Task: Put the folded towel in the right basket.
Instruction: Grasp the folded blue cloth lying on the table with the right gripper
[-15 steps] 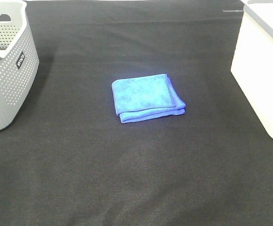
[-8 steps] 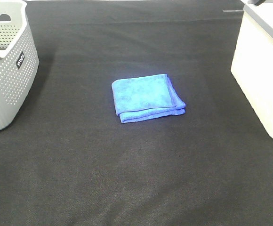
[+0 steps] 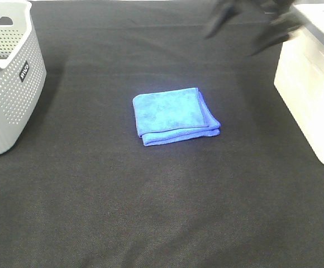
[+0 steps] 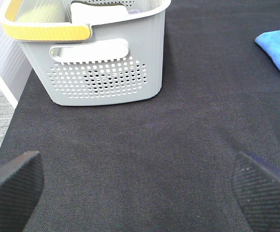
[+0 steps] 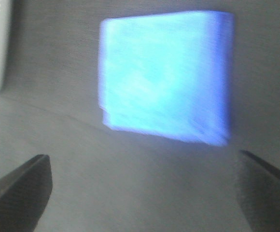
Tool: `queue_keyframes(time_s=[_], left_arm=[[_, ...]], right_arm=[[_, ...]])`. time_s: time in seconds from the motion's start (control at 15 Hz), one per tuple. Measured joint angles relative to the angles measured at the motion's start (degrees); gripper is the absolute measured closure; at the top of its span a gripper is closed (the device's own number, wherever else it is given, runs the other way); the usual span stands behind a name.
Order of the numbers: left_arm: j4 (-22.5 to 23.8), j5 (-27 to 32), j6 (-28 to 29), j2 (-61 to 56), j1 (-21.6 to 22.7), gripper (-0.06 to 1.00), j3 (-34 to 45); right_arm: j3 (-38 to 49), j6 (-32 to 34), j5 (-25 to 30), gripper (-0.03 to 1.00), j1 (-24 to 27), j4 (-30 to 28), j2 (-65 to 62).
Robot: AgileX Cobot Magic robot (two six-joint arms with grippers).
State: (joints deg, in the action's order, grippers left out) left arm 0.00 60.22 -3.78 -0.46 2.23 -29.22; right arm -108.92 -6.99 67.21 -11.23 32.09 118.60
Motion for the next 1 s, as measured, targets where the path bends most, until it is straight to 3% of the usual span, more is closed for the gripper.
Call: queue_keyframes(time_s=[0.13,0.33,0.67,1.0], left_arm=[[0.0,0.0,0.0,0.0,0.0,-0.05,0.0],[0.0,0.0,0.0,0.0,0.0,-0.05,0.0],[0.0,0.0,0.0,0.0,0.0,-0.05,0.0],[0.0,0.0,0.0,0.0,0.0,-0.05,0.0]], right_arm=[[-9.9,-0.1,0.2,0.0,-0.3,3.1,10.5],[-16.2,0.9,1.1,0.0,-0.2,2.1,19.9],[-16.6,1.1,1.6,0.0,-0.2,-0.6,26.7],[-16.6,3.3,1.5,0.0,0.1,-7.2,27.1]])
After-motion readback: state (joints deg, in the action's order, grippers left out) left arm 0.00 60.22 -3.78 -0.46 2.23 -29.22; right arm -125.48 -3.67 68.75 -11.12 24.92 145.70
